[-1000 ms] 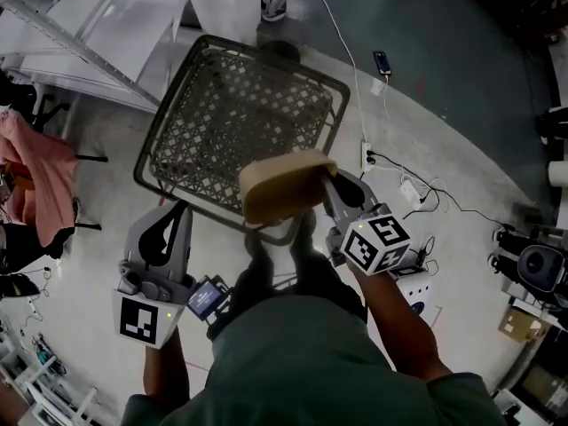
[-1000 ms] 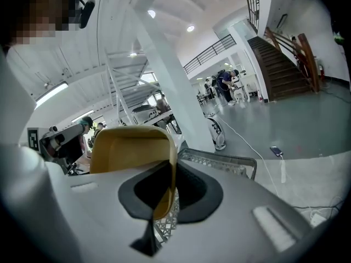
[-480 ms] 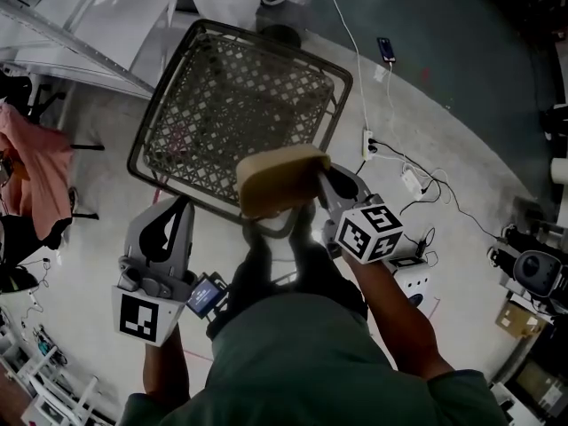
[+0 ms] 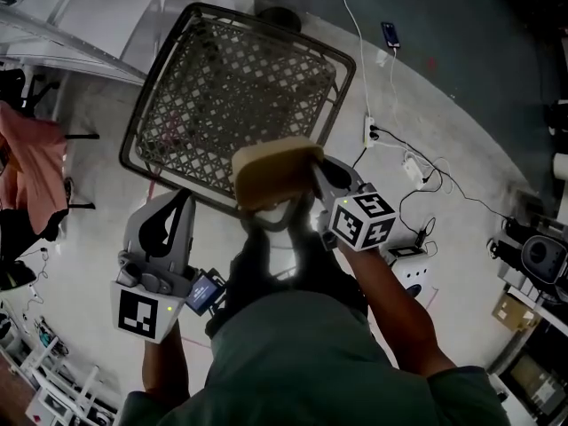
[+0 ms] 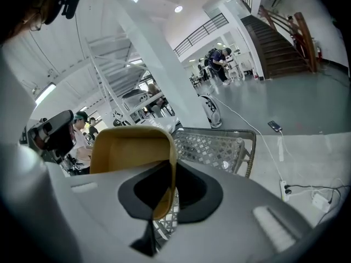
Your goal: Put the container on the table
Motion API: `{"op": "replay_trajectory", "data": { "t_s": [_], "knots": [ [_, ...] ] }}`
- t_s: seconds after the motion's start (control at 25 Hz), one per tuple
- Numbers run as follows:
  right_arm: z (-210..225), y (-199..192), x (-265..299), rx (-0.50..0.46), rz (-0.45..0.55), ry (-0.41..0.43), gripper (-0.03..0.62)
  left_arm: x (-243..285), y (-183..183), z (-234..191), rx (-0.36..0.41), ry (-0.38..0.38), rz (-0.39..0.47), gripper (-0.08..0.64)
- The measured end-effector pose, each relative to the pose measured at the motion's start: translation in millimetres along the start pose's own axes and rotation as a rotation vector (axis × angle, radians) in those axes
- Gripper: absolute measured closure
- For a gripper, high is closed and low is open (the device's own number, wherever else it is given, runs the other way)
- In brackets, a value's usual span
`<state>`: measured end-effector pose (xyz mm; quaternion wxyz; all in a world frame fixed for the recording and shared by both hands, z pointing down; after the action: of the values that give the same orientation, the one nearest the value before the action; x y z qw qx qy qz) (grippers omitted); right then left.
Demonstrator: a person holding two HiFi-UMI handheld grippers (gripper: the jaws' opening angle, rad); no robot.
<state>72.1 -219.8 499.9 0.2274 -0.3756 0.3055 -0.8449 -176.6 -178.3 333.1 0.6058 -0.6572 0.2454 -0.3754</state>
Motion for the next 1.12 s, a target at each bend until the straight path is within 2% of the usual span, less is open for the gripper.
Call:
{"op": "replay_trajectory", "data": {
  "t_s": [0.32,0.56,1.12],
  "knots": [
    [16,-6,14,0.021,-0.038,-0.028,0.563,13,-4,-6,-0.019,-0.007,-0.015,0.558],
    [42,-17,30,0.047,-0.069,-0.048,0.563,32,-23,-9,-0.039,-0.011,-0.038,0.558],
    [71,-55,65,0.112,-0.146,-0.091,0.563,32,-58,-20,-0.081,0.023,-0.08,0.558]
  ]
}}
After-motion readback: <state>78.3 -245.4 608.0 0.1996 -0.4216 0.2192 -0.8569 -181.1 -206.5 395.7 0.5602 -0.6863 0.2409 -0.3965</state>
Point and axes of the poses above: the fingertips, and each gripper's own axes: x forward along the fingers, z to its right, y out of its top, the point moved 6 cm from there along -x, backward along the fingers, and after that the axes turned 2 degrees about y, right-handed, at the moved point
